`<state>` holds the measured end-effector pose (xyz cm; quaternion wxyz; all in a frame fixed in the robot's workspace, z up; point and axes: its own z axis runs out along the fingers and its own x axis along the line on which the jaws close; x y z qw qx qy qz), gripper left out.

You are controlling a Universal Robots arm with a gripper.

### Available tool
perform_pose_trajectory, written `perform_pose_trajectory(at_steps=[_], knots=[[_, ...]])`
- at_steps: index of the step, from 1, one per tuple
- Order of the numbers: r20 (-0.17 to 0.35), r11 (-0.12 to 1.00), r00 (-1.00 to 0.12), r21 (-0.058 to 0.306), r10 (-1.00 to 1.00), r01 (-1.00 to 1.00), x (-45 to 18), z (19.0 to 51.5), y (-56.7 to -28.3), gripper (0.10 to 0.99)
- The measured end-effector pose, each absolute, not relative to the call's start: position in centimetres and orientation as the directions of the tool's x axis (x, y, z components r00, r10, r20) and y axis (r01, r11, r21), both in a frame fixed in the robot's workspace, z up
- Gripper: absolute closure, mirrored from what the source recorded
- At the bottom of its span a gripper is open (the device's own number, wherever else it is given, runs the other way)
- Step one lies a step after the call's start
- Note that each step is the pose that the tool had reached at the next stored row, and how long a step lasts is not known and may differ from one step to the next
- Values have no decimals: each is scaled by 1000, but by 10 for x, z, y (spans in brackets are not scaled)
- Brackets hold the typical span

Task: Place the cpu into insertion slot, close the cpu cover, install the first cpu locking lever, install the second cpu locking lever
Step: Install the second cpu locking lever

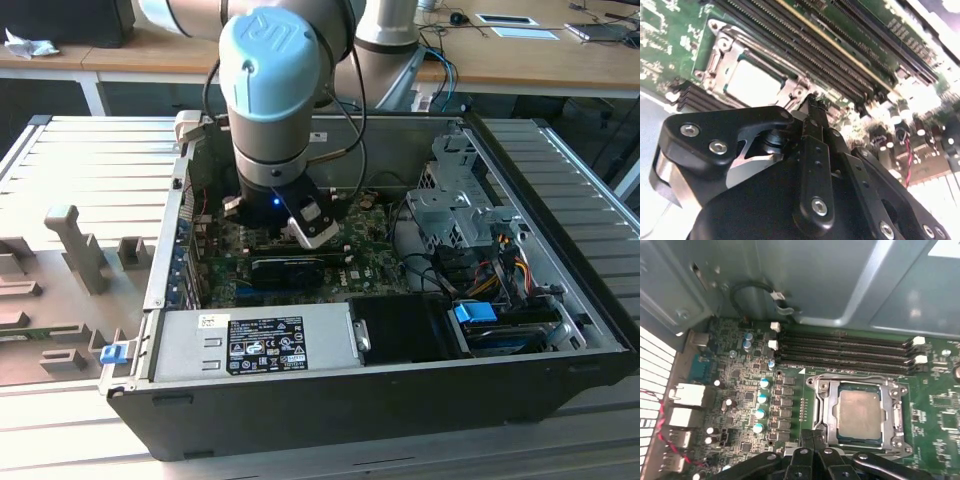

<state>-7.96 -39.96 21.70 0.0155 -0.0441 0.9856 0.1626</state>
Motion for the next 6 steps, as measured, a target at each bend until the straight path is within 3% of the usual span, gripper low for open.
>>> perform_pose_trajectory(at_steps=[6], knots=[[-45,943,-996,319,-82,-92,-80,229,-400,980]])
